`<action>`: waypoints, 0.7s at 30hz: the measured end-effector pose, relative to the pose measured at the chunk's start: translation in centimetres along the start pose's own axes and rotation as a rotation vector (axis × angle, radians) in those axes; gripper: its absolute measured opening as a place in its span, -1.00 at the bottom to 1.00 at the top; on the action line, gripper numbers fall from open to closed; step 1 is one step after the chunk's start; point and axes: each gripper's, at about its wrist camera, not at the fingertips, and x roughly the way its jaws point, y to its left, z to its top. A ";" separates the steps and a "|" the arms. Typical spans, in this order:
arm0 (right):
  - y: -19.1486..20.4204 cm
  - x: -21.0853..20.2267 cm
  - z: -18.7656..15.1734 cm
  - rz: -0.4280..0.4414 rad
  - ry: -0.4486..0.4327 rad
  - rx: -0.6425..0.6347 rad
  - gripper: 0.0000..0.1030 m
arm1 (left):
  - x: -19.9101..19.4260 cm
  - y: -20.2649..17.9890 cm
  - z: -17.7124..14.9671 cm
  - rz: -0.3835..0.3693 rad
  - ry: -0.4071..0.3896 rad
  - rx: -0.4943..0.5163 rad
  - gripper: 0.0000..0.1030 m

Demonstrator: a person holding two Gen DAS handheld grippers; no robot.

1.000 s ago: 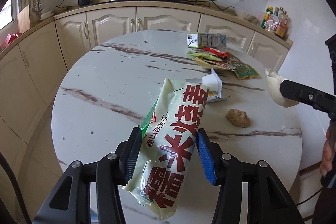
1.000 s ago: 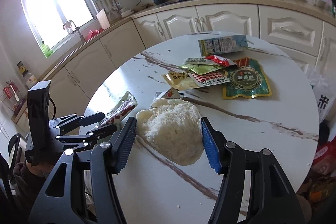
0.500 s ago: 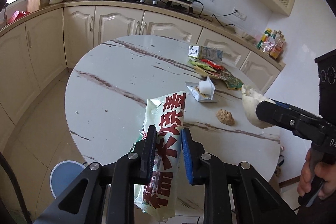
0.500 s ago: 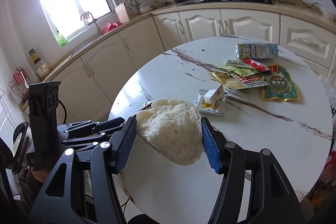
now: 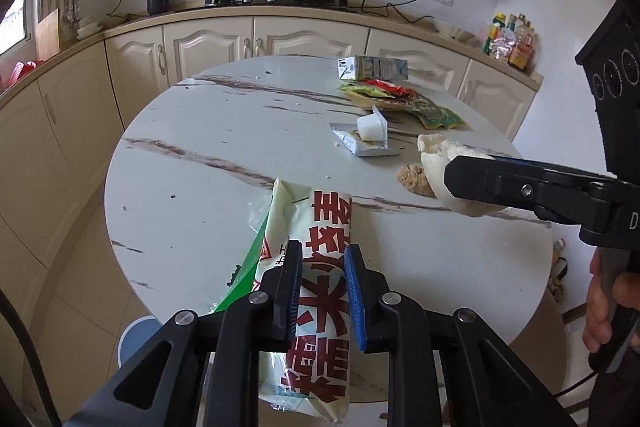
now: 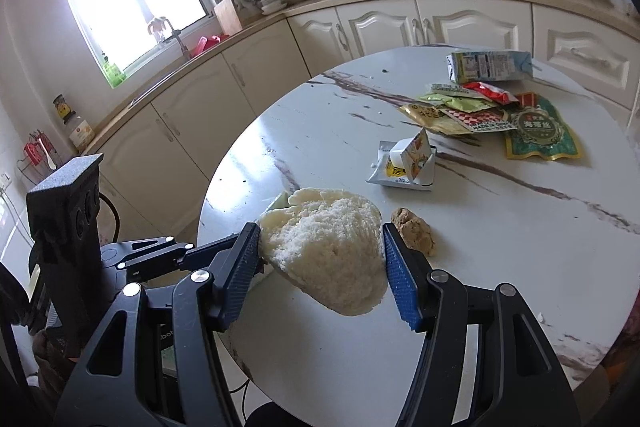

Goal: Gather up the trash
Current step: 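Lift the rice-cake bag and bread over the blue bucket and open both tools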

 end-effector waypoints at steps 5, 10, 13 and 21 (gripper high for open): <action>-0.8 0.1 -0.4 0.015 0.004 0.015 0.13 | -0.8 -0.8 -0.4 0.094 -0.034 0.046 0.56; -1.1 0.5 -0.5 0.026 0.005 0.023 0.13 | 0.7 -0.8 -0.5 0.100 0.038 0.046 0.49; -1.2 0.5 -0.4 0.033 0.003 0.024 0.13 | 2.0 -1.3 -0.4 0.089 0.088 0.058 0.29; -0.9 0.5 0.0 0.033 -0.003 0.015 0.13 | 2.4 -1.7 0.3 0.025 0.044 0.050 0.05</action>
